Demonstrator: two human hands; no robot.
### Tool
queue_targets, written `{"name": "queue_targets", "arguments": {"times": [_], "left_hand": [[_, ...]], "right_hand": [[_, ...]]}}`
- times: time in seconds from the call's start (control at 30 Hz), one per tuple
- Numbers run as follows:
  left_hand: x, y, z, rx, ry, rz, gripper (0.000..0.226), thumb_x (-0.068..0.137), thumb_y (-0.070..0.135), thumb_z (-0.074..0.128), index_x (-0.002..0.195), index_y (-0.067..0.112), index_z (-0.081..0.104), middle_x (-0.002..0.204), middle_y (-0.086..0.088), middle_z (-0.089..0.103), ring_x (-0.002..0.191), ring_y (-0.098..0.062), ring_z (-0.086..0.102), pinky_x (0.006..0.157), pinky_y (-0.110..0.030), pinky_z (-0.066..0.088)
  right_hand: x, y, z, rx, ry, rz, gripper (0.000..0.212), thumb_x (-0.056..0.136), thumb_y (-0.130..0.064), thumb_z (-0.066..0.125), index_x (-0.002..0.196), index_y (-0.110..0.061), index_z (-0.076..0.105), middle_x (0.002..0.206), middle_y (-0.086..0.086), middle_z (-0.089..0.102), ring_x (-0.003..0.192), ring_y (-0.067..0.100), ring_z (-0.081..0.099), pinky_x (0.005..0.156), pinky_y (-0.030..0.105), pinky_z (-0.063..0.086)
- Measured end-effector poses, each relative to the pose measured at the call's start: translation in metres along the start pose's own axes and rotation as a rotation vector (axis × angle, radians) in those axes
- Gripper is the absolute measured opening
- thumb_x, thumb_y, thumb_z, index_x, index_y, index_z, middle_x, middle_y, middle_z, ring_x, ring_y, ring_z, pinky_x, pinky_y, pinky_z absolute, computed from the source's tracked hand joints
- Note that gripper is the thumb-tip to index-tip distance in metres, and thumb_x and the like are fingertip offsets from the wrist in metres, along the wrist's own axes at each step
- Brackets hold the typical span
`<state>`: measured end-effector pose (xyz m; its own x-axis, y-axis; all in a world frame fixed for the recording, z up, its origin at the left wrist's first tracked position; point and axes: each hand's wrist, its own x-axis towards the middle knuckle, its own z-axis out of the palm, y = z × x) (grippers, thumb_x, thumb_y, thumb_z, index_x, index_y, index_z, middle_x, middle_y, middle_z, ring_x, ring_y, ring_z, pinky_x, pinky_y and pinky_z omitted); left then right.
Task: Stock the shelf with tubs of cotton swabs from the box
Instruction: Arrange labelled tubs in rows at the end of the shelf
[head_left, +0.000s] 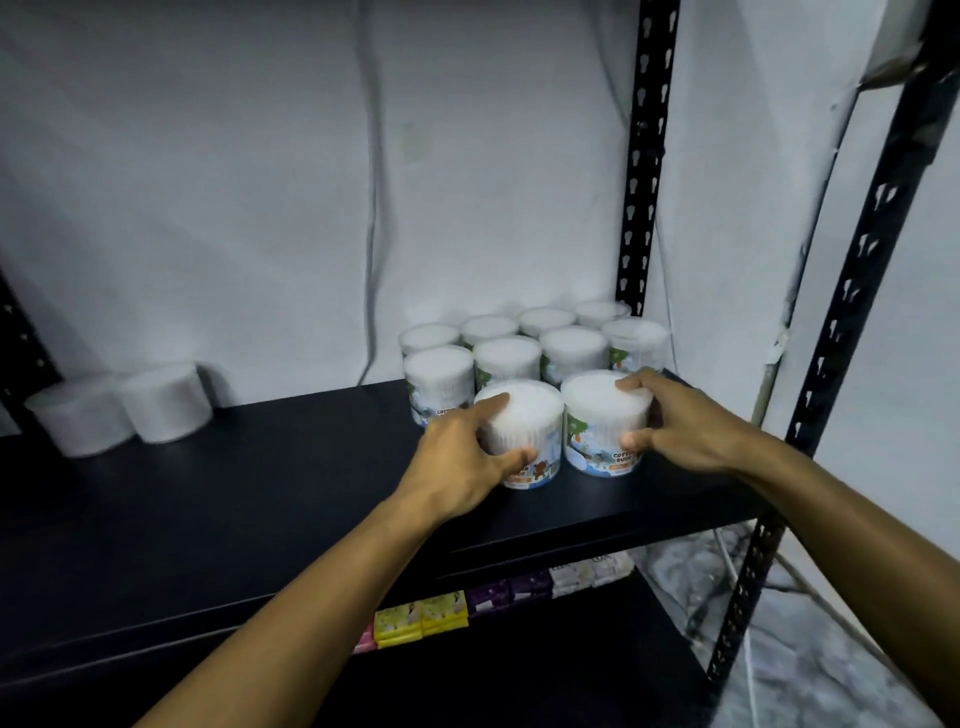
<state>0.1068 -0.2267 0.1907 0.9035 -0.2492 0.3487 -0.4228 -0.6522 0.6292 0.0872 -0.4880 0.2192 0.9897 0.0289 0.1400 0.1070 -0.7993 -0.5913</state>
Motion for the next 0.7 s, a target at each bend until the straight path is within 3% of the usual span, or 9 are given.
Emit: {"name": "queue_targets", "arguments": {"times": [0.17, 0.3, 0.7], "left_hand": [[0.024, 0.025, 0.030, 0.042, -0.009, 0.032, 0.079, 0.075, 0.049, 0.078, 0.143, 0.023, 0.046, 0.123, -0.008, 0.064, 0.112, -0.019, 0.059, 0.097, -0.030, 0.046], [0.039, 0.038, 0.048, 0.048, -0.033, 0.033, 0.080, 0.076, 0.049, 0.076, 0.144, 0.022, 0.045, 0.133, -0.008, 0.059, 0.120, -0.021, 0.056, 0.100, -0.034, 0.047], [0.066, 0.056, 0.080, 0.082, -0.024, 0.029, 0.079, 0.077, 0.054, 0.074, 0.143, 0.024, 0.044, 0.122, -0.010, 0.058, 0.112, -0.023, 0.057, 0.098, -0.035, 0.047]], "right_hand": [[0.008, 0.019, -0.023, -0.111, 0.024, 0.043, 0.059, 0.081, -0.009, 0.070, 0.132, -0.014, 0.041, 0.128, 0.016, 0.052, 0.105, 0.027, 0.051, 0.081, 0.027, 0.037], [0.017, 0.029, -0.031, -0.191, 0.069, 0.096, 0.061, 0.082, -0.007, 0.067, 0.136, -0.012, 0.039, 0.128, 0.020, 0.047, 0.112, 0.033, 0.049, 0.079, 0.026, 0.035], [0.040, 0.056, -0.040, -0.235, 0.122, 0.180, 0.058, 0.083, -0.003, 0.048, 0.137, -0.014, 0.033, 0.124, 0.022, 0.040, 0.088, 0.032, 0.047, 0.077, 0.034, 0.043]]}}
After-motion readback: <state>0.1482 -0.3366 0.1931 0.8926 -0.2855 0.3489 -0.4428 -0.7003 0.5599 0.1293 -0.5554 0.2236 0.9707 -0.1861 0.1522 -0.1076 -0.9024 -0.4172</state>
